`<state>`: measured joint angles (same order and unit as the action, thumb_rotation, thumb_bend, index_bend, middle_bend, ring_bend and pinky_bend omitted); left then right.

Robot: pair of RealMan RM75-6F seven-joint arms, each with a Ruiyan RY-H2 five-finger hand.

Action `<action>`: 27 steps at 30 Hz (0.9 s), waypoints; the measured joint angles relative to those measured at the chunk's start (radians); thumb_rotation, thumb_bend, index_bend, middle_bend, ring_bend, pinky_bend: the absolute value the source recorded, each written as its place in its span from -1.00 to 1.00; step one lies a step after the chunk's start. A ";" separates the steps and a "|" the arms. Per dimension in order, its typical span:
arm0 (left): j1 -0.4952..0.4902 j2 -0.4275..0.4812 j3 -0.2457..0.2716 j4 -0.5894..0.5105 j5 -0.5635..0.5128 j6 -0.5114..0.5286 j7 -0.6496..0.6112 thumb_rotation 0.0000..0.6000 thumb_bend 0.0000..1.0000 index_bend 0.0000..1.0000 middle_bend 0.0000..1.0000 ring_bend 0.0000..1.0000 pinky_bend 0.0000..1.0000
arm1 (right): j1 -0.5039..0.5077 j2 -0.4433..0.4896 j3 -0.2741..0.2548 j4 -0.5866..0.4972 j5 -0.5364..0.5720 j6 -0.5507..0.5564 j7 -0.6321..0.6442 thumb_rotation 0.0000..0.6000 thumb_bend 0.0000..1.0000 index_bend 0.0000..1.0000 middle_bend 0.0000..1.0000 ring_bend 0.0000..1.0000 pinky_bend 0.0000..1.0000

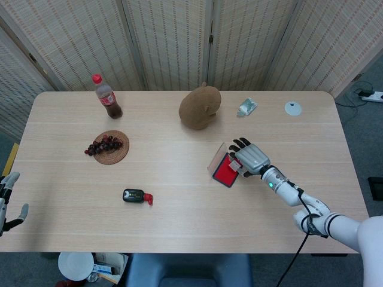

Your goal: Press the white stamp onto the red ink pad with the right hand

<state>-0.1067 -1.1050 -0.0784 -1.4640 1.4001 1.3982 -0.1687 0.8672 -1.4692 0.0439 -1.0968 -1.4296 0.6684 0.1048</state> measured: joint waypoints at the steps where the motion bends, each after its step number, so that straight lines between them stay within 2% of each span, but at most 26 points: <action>1: 0.000 0.000 0.000 0.000 0.000 0.000 -0.001 1.00 -0.15 -1.00 -1.00 -1.00 -1.00 | 0.001 -0.003 0.000 0.003 0.001 -0.002 0.000 1.00 -0.12 0.39 -0.68 -0.97 -1.00; 17: 0.006 0.004 0.001 -0.001 0.007 0.013 -0.012 1.00 -0.15 -1.00 -1.00 -1.00 -1.00 | 0.006 -0.035 -0.007 0.040 -0.003 -0.016 -0.001 1.00 -0.14 0.39 -0.68 -0.97 -1.00; 27: 0.005 0.001 0.000 0.002 0.002 0.010 0.001 1.00 -0.15 -1.00 -1.00 -1.00 -1.00 | -0.007 0.030 0.003 -0.034 -0.007 0.029 -0.007 1.00 -0.14 0.39 -0.68 -0.97 -1.00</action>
<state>-0.1012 -1.1043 -0.0781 -1.4618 1.4021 1.4085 -0.1676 0.8600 -1.4396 0.0473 -1.1308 -1.4363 0.6977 0.0976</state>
